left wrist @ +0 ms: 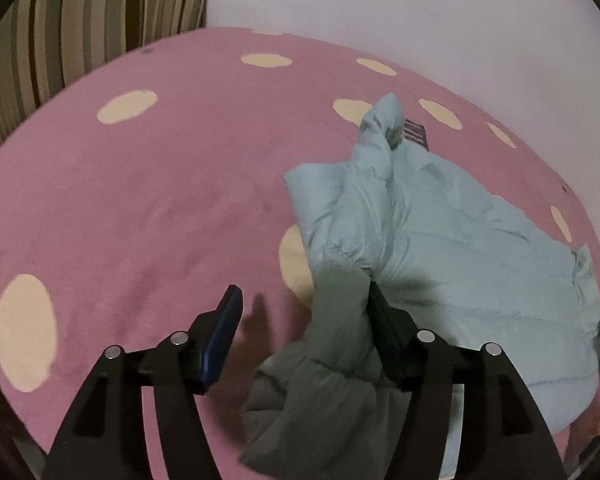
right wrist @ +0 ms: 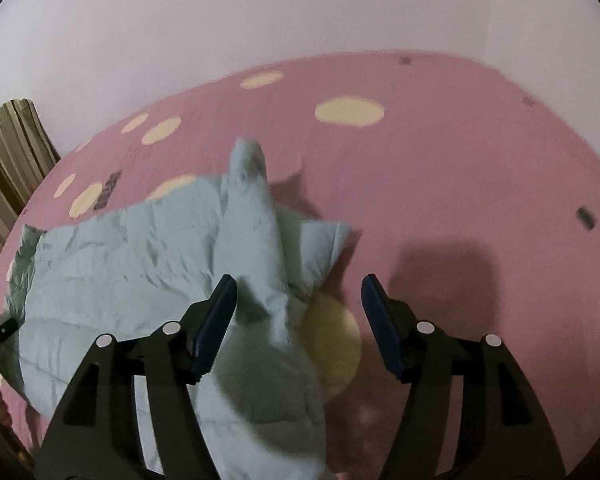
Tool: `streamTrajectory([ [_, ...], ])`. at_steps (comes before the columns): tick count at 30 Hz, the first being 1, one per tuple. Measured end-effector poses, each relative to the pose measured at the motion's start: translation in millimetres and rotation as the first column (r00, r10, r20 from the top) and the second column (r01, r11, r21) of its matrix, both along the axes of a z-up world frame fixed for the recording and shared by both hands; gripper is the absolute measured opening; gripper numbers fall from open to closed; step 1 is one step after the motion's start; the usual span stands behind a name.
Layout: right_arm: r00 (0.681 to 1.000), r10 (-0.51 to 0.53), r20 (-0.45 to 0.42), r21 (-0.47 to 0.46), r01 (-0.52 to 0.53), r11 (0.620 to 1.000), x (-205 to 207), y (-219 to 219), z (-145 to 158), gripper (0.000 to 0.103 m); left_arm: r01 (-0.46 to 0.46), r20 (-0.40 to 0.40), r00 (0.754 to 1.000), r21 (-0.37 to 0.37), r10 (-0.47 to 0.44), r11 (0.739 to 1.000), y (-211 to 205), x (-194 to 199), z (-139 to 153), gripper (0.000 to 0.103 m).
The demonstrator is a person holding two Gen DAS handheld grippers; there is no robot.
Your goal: Fold large clothes
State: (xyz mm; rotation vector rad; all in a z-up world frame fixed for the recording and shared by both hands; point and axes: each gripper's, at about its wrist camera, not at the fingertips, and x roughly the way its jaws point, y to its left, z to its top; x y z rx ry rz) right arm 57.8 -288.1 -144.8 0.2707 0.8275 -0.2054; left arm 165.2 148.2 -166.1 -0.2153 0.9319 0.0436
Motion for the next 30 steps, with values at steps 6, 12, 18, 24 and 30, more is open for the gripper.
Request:
streamTrajectory([
  [6,0.995,0.057,0.078,-0.013,-0.056,0.998,-6,30,28,0.064,0.022,0.046,0.999,0.008,-0.022,1.0,-2,-4,20,0.067],
  [12,0.982,0.183,0.035,0.023,-0.184,0.983,10,83,22,0.051,0.035,0.03,0.999,0.022,-0.036,0.999,-4,6,23,0.067],
  [18,0.96,0.279,-0.006,0.038,-0.279,0.96,36,139,10,0.05,0.038,0.001,0.999,0.015,-0.038,0.999,0,10,16,0.067],
  [24,0.949,0.314,-0.031,0.038,-0.313,0.949,51,179,4,0.049,0.074,0.004,0.997,0.028,-0.075,0.997,-7,18,19,0.067],
  [30,0.944,0.316,-0.091,-0.006,-0.318,0.948,57,199,-17,0.049,0.101,-0.009,0.995,0.028,-0.101,0.995,-16,27,12,0.067],
])
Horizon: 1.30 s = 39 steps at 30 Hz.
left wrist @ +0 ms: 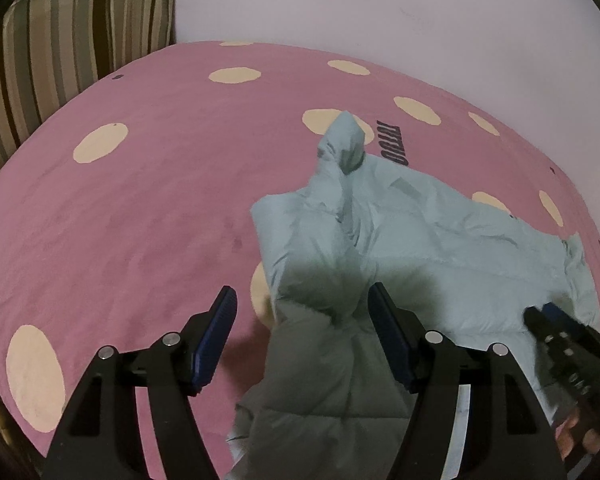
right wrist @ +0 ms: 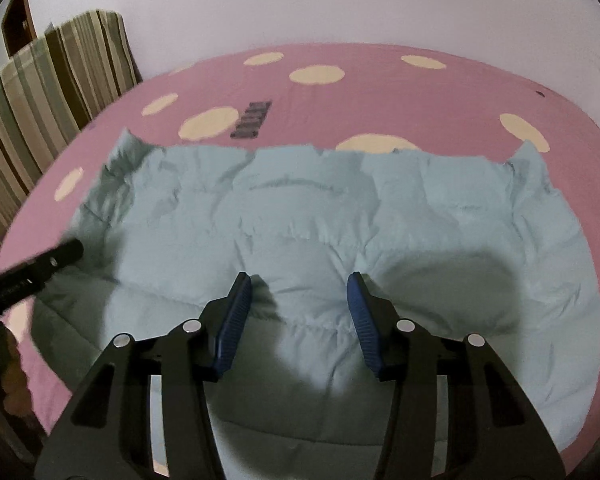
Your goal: Fold large clothes
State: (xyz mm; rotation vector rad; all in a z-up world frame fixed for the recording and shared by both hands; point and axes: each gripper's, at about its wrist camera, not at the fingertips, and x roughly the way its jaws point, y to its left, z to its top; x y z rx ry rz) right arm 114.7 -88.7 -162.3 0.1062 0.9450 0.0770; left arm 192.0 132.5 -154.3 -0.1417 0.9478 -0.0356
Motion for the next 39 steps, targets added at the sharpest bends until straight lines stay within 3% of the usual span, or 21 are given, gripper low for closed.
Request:
streamTrajectory([
  [11,1.0,-0.001,-0.029,-0.118,-0.003,0.993,2,10,-32,0.05,0.019,-0.031,0.999,0.001,-0.019,1.0,-7,9,-14,0.067],
  [24,1.0,-0.003,-0.015,-0.141,0.001,0.99,-1,15,-36,0.05,0.041,-0.054,0.998,0.002,-0.041,0.999,-14,20,-24,0.067],
  [39,1.0,0.0,-0.009,-0.146,-0.001,0.989,-2,15,-36,0.05,0.056,-0.116,0.991,-0.068,-0.064,0.996,-12,29,-46,0.08],
])
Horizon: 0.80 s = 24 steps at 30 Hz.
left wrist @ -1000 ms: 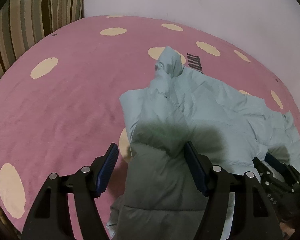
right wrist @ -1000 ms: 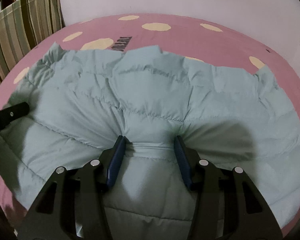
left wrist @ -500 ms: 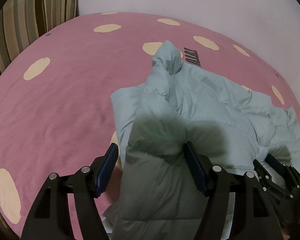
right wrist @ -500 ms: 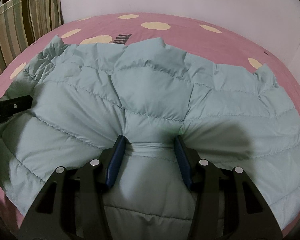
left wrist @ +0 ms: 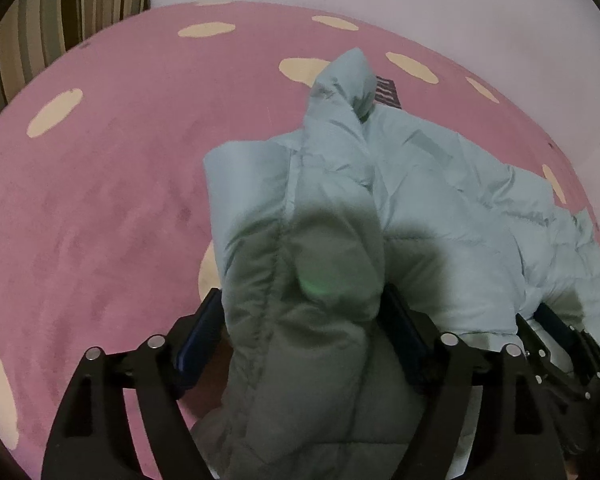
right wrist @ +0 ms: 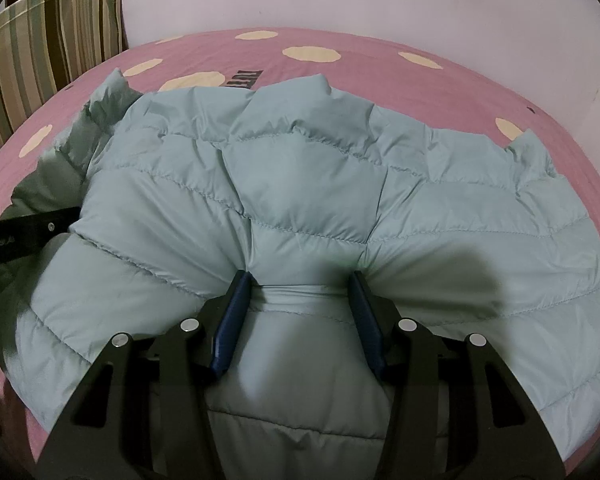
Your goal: Fold large clothes
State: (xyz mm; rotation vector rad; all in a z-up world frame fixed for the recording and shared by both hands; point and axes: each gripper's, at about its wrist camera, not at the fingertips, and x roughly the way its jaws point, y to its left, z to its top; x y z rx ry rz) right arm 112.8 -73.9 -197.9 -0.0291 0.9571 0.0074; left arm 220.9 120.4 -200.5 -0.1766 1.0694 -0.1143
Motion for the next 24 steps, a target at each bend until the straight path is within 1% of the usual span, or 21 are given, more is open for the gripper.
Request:
streamTrajectory([
  [2,1.0,0.0,0.0,-0.002,0.0,1.0,0,0,0,0.05,0.014,-0.004,1.0,-0.012,-0.014,1.0,0,2,-2,0.08],
  [3,1.0,0.0,0.0,-0.003,0.0,1.0,0,0,0,0.05,0.027,-0.003,1.0,-0.013,-0.027,1.0,-1,2,-3,0.079],
  [4,1.0,0.001,0.0,-0.002,-0.001,1.0,-1,0,-1,0.05,0.042,0.003,0.999,-0.01,-0.042,0.999,-3,2,-3,0.075],
  [5,1.0,0.0,0.0,-0.002,0.0,1.0,-1,0,-1,0.05,0.067,0.013,0.998,-0.017,-0.066,0.998,-5,2,-2,0.06],
  [6,1.0,0.0,0.001,-0.003,0.0,1.0,0,0,-1,0.05,0.088,0.013,0.996,-0.036,-0.088,0.995,-8,2,-1,0.043],
  [8,1.0,-0.001,0.002,-0.004,0.001,1.0,0,1,0,0.05,0.107,0.017,0.994,-0.052,-0.106,0.993,-14,1,2,0.026],
  [9,1.0,-0.002,0.002,-0.004,0.002,1.0,0,1,0,0.05,0.111,0.022,0.994,-0.041,-0.11,0.993,-16,-1,5,0.019],
  [12,1.0,-0.001,0.005,-0.002,0.001,1.0,2,-1,1,0.05,0.101,0.046,0.994,-0.019,-0.1,0.995,-21,-8,17,0.012],
  [14,1.0,-0.001,0.007,0.0,0.001,1.0,1,-1,0,0.05,0.087,0.063,0.994,-0.022,-0.086,0.996,-22,-13,27,0.011],
  [16,1.0,-0.002,0.01,0.003,0.002,1.0,1,-1,0,0.05,0.076,0.097,0.992,-0.016,-0.074,0.997,-25,-20,43,0.01],
  [17,1.0,-0.005,0.011,0.004,0.005,1.0,0,0,0,0.05,0.075,0.119,0.99,-0.006,-0.074,0.997,-29,-25,54,0.01],
  [20,1.0,-0.003,0.021,0.001,0.003,1.0,1,-1,2,0.051,0.079,0.154,0.985,0.025,-0.082,0.997,-42,-32,76,0.01],
  [24,0.999,-0.02,0.027,0.031,0.019,0.999,-3,-18,16,0.051,0.094,0.196,0.975,0.068,-0.106,0.993,-68,-42,105,0.01],
])
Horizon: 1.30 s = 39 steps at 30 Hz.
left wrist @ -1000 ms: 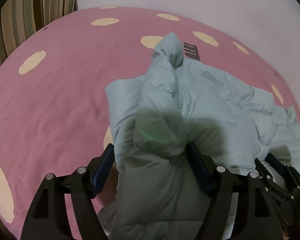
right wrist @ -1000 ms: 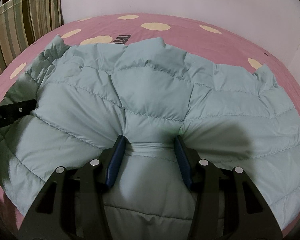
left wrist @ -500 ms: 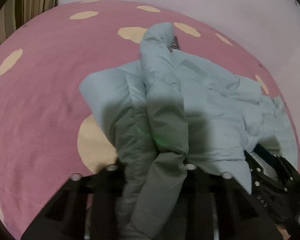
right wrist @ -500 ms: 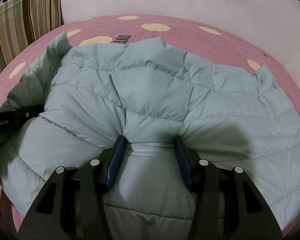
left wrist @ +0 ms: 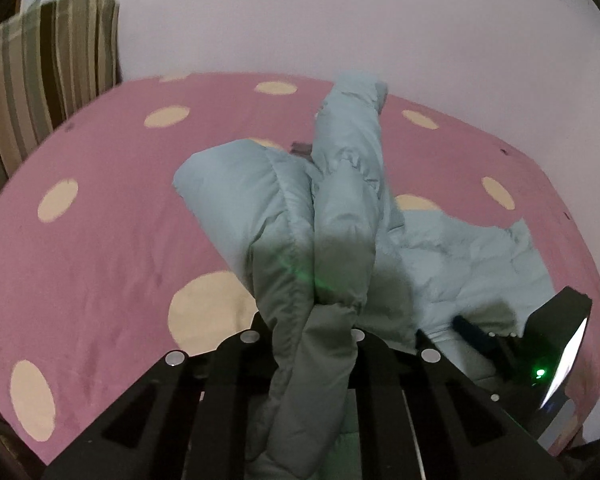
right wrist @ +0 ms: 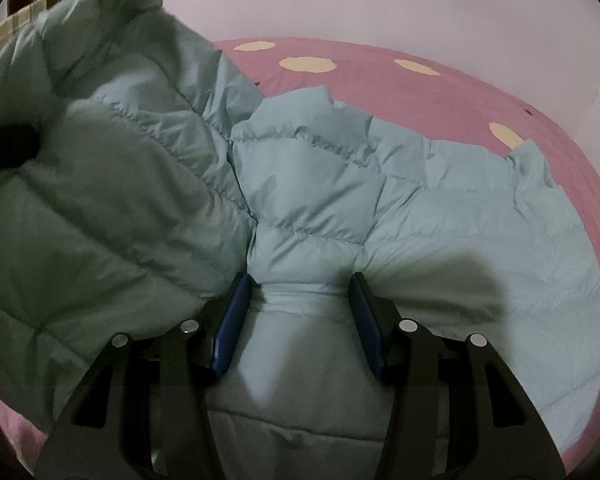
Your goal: Fold large clothes
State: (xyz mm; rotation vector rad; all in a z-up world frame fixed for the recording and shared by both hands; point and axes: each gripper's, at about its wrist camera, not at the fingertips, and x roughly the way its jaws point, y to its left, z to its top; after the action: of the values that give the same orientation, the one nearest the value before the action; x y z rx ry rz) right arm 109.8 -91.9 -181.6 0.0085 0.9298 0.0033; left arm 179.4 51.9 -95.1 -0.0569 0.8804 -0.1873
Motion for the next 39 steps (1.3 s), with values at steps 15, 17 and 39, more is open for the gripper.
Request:
streamTrajectory([
  [15,0.955,-0.275,0.109,-0.018,0.278,0.96,-48,-182,44,0.065,0.135,0.057,0.988,0.136,-0.143,0.982,-169,-15,31,0.01],
  [17,0.945,-0.308,0.107,-0.025,0.313,0.95,-54,-207,43,0.068,0.167,0.04,0.984,0.15,-0.175,0.975,-196,-16,23,0.01],
  [39,0.892,-0.445,0.076,0.021,0.445,0.895,-98,-275,32,0.072,0.33,0.016,0.942,0.146,-0.335,0.933,-284,-78,-11,0.057],
])
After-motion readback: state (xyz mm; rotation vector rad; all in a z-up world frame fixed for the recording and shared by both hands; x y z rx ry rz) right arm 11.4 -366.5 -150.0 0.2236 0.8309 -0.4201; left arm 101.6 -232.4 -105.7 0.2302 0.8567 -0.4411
